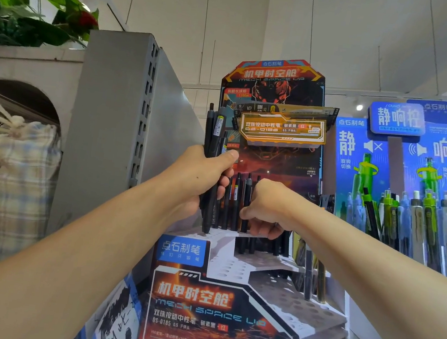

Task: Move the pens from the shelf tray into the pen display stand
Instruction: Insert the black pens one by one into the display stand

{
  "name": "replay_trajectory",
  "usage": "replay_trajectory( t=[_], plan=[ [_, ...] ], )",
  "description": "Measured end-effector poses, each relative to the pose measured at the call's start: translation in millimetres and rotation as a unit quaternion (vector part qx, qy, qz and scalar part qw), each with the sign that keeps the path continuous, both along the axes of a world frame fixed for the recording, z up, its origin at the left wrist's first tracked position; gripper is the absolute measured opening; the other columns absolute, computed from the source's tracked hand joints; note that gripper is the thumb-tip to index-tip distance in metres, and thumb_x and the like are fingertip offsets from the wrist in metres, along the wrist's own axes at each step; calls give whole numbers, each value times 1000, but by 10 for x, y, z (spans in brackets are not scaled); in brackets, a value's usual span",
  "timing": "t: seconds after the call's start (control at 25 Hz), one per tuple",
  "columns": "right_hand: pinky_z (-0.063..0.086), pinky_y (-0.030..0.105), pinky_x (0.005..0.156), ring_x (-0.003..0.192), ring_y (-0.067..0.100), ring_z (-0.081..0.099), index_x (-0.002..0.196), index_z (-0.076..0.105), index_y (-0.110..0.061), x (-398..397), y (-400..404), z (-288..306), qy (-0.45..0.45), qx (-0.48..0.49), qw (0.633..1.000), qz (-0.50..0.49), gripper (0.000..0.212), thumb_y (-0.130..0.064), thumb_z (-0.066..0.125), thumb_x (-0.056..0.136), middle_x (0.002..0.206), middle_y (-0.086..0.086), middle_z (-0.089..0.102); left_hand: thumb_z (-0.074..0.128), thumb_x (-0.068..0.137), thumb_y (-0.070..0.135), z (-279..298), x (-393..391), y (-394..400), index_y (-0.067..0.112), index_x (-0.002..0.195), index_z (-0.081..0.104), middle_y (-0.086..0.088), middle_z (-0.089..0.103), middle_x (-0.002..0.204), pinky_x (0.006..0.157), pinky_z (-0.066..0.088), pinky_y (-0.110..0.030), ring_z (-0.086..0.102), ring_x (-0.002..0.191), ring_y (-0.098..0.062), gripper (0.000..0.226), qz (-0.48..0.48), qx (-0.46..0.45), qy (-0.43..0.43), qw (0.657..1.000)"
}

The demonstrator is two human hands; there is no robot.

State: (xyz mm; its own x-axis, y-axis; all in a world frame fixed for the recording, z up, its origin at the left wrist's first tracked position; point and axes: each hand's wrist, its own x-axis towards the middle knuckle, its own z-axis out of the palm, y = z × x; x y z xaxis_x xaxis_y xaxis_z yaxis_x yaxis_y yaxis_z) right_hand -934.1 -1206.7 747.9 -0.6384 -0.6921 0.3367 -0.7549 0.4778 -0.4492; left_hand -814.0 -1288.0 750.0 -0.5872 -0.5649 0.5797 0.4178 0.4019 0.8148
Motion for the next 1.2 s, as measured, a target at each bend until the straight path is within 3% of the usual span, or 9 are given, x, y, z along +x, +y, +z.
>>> replay_trajectory(
  t=[0.12, 0.24, 0.48, 0.64, 0.76, 0.92, 1.0, 1.12, 1.2],
  plan=[
    [60, 29, 56, 55, 16, 62, 88, 72, -2, 48, 102, 91, 72, -59, 995, 33, 29, -29, 68, 95, 68, 7, 71, 60, 101, 25, 1, 4, 29, 10, 96, 63, -2, 59, 69, 46, 48, -18, 51, 50, -6, 15, -18, 7, 5, 1000],
    [48, 22, 45, 55, 9, 54, 87, 72, -13, 89, 233, 204, -49, -219, 949, 223, 22, -28, 61, 99, 67, -2, 64, 59, 101, 26, 7, 12, 40, 9, 99, 67, -1, 64, 65, 47, 48, -19, 52, 50, -7, 19, -39, 0, 0, 999],
    [33, 21, 54, 57, 6, 43, 114, 72, -18, 15, 219, 126, -182, -225, 895, 339, 19, -17, 60, 99, 72, -3, 62, 61, 100, 31, 40, 22, 43, 8, 121, 63, -6, 64, 71, 51, 52, -23, 58, 53, -10, 32, -70, -18, -18, 997],
    [34, 28, 67, 62, 10, 49, 98, 71, -13, 21, 216, 178, -237, -247, 871, 353, 14, -13, 58, 100, 60, -4, 60, 58, 101, 36, 52, 38, 98, 14, 121, 63, -6, 72, 69, 54, 57, -24, 66, 56, -13, 30, -84, -53, -39, 994],
    [46, 32, 76, 66, 16, 59, 93, 74, -9, 48, 190, 228, -220, -282, 877, 322, 11, -9, 64, 95, 74, 7, 66, 56, 102, 36, 43, -9, 101, 17, 120, 63, -11, 78, 90, 71, 64, -37, 77, 78, -22, 27, -28, -67, -17, 997],
    [49, 18, 50, 54, 9, 67, 96, 72, -7, 153, 137, 232, -245, -339, 865, 278, 8, -5, 65, 94, 68, 4, 71, 56, 101, 35, 40, -121, 52, 15, 136, 52, -14, 71, 116, 80, 63, -48, 75, 93, -29, 40, 55, -48, 10, 997],
    [47, 17, 45, 49, 7, 65, 100, 70, -4, 188, 132, 213, -274, -359, 847, 282, 9, -5, 63, 96, 64, 4, 70, 57, 101, 34, 46, -134, 26, 13, 136, 51, -16, 71, 111, 76, 64, -46, 76, 84, -28, 42, 69, -27, 27, 997],
    [42, 17, 47, 47, 2, 58, 110, 71, -1, 266, 47, 84, -271, -378, 853, 235, 19, -11, 59, 99, 64, 0, 66, 56, 102, 35, -29, -210, 7, 10, 116, 61, -15, 72, 79, 64, 60, -34, 68, 57, -19, 30, 137, -78, 40, 987],
    [40, 18, 45, 47, 6, 50, 113, 69, 4, 339, -43, -32, -271, -384, 859, 204, 24, -10, 54, 101, 64, 2, 57, 56, 102, 33, -86, -264, 9, 11, 109, 65, -11, 69, 80, 58, 51, -30, 65, 62, -19, 25, 180, -121, 31, 976]
  ],
)
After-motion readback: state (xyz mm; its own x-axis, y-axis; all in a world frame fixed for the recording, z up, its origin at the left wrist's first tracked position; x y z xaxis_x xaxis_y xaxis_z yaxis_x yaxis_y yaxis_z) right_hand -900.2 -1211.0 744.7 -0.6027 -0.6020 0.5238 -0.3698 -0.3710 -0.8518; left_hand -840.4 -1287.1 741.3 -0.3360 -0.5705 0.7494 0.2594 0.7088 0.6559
